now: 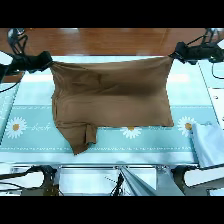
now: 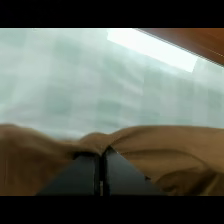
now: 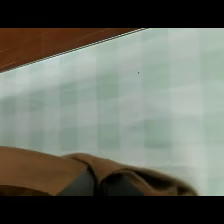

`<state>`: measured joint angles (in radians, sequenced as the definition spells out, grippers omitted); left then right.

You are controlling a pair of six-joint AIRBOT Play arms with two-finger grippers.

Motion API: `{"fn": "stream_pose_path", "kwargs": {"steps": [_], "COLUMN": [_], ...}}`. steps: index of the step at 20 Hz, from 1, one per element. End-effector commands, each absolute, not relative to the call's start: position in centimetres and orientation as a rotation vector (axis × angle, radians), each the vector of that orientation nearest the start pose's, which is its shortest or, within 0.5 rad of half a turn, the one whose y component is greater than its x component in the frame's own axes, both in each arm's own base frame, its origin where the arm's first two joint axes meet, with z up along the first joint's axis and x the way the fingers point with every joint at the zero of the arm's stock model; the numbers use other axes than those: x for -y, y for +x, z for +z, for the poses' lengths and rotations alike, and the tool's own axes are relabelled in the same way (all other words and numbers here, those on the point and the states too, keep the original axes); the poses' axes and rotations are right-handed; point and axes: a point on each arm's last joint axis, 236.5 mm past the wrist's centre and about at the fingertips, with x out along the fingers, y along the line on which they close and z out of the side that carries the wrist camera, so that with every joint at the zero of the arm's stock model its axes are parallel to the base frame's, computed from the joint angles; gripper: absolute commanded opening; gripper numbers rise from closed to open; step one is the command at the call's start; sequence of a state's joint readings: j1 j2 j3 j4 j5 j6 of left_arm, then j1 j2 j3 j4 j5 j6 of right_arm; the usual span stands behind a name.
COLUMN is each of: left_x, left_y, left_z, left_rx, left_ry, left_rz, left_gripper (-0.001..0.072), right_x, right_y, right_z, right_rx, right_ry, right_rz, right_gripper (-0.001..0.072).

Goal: Fold the shirts.

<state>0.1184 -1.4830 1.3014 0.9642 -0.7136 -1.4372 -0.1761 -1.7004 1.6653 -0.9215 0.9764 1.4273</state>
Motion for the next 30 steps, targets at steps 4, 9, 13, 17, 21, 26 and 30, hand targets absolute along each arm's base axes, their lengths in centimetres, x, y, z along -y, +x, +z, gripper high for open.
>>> {"fn": "stream_pose_path", "kwargs": {"steps": [4, 9, 13, 17, 21, 26, 30], "left_x": [2.8, 1.9, 4.3, 3.3, -3.3, -2.6, 1.4], "left_y": [46.7, 41.9, 40.4, 36.9, 29.0, 21.2, 21.3], "left_z": [-1.6, -5.6, -7.6, -6.2, -4.9, -8.0, -9.0], "left_rx": [-1.156, -1.371, -1.426, -1.575, -1.729, -1.56, -1.386], "left_ry": [-0.435, -0.466, -0.448, -0.365, -0.419, -0.789, -1.018], "left_rz": [-0.235, -0.222, -0.25, -0.289, -0.134, -0.012, -0.004], "left_gripper": [0.0029, 0.003, 0.0129, 0.0704, 0.0702, 0.0702, 0.0701], "right_x": [-1.6, 0.4, -0.4, -0.9, 6.0, 3.9, -0.6], "right_y": [53.5, 47.5, 47.2, 45.8, 42.0, 35.8, 32.1], "right_z": [2.4, -3.3, -6.6, -3.7, -0.3, -1.5, -2.8], "right_rx": [-1.115, -1.39, -1.41, -1.42, -1.373, -1.188, -1.146], "right_ry": [0.528, 0.431, 0.519, 0.522, 0.483, 0.662, 0.779], "right_rz": [0.326, 0.279, 0.234, 0.306, 0.106, 0.057, 0.136], "right_gripper": [0.0023, 0.0023, 0.0074, 0.062, 0.062, 0.0619, 0.0619]}}
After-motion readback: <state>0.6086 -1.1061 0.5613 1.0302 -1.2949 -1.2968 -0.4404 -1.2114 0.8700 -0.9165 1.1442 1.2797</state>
